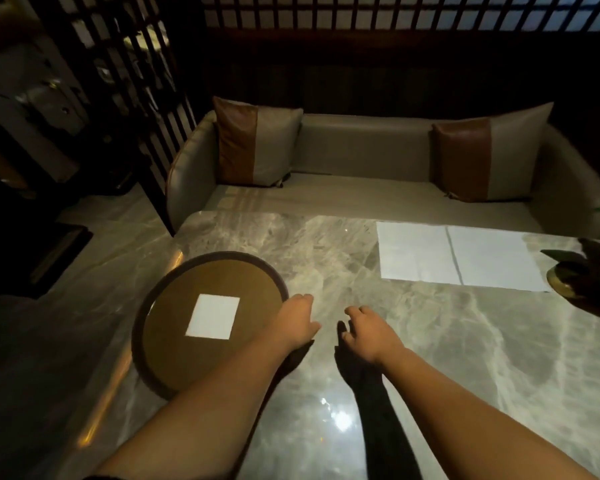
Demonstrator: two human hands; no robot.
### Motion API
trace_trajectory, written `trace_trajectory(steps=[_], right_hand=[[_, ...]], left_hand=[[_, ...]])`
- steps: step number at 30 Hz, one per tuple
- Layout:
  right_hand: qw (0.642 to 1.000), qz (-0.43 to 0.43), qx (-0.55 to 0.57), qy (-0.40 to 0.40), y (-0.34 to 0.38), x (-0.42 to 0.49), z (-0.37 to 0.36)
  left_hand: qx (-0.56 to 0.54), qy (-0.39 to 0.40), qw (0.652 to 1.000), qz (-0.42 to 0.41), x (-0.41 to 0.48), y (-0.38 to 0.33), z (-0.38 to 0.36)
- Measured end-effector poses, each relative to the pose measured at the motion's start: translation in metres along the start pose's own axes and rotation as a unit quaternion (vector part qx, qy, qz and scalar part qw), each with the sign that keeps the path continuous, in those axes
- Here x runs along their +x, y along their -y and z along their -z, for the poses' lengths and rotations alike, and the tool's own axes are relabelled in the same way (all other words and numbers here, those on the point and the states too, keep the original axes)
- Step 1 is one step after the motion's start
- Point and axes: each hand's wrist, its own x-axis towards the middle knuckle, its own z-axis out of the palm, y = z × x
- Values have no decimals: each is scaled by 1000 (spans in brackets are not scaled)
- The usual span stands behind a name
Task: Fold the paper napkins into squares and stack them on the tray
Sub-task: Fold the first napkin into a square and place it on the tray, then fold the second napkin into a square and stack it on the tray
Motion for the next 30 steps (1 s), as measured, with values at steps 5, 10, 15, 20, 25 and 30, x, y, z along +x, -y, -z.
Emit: trace_trajectory(steps=[5, 10, 15, 20, 25, 30], right_hand=[[1000, 4, 0, 13, -47, -24, 17], [1000, 14, -8, 16, -63, -31, 30], [1000, -3, -11, -1, -68, -35, 42], [999, -44, -1, -14, -81, -38, 53], [997, -72, 20, -7, -104, -48, 55], [997, -72, 30, -10, -147, -50, 65]], left_hand=[[20, -5, 1000, 2, -13, -47, -18], [59, -1, 998, 1, -18, -55, -25], [54, 15, 998, -16, -11, -56, -26], [46, 17, 997, -54, 5, -71, -25], [38, 20, 997, -70, 18, -93, -30], [28, 31, 997, -61, 30, -127, -50]])
